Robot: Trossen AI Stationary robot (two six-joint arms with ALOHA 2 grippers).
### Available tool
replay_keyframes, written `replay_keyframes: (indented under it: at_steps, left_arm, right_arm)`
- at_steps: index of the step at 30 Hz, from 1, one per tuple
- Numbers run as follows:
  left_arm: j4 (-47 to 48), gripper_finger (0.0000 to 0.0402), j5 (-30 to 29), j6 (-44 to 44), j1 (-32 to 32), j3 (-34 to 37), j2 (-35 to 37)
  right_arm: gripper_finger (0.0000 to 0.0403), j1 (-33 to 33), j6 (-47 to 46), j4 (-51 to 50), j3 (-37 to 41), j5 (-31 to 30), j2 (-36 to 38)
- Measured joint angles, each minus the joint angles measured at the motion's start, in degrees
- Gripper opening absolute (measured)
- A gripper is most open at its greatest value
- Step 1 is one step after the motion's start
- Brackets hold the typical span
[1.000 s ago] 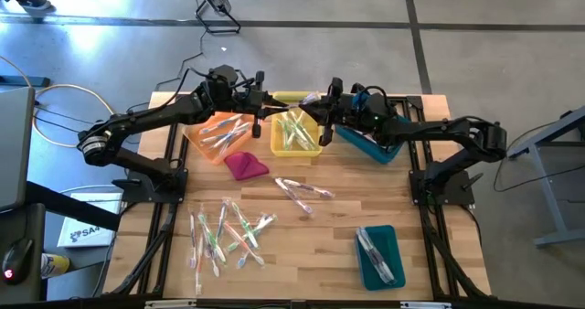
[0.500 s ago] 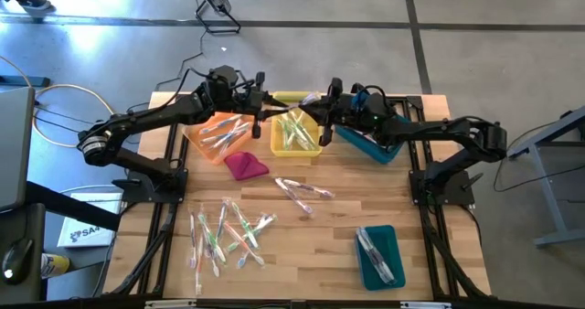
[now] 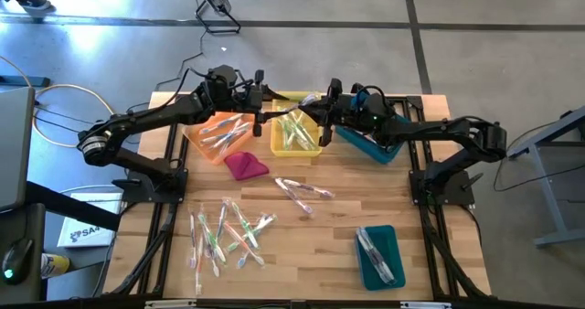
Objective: Pick & Place Toothbrushes
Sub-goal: Put the purple toothbrush into the bottom blue bin
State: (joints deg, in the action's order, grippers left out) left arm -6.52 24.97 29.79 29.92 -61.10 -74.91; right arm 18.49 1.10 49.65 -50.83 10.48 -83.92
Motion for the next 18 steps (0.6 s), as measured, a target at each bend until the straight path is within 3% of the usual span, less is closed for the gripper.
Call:
replay_keyframes:
  at_steps: [11,15,18]
  left_arm:
    - [1.2,0.0175,0.9,2.2,0.0,-0.1,0.0]
    - [8.8,0.0175,4.7,8.0,0.1,0.0,1.3]
    - [12.3,0.0175,4.0,10.4,0.1,0.5,4.2]
  right_arm:
    - [0.0008,0.0,0.1,0.0,0.0,-0.8,0.0]
    - [0.0008,0.0,0.2,-2.7,0.0,-1.0,0.4]
    - [0.0008,0.0,0.2,-5.8,0.0,-1.4,1.6]
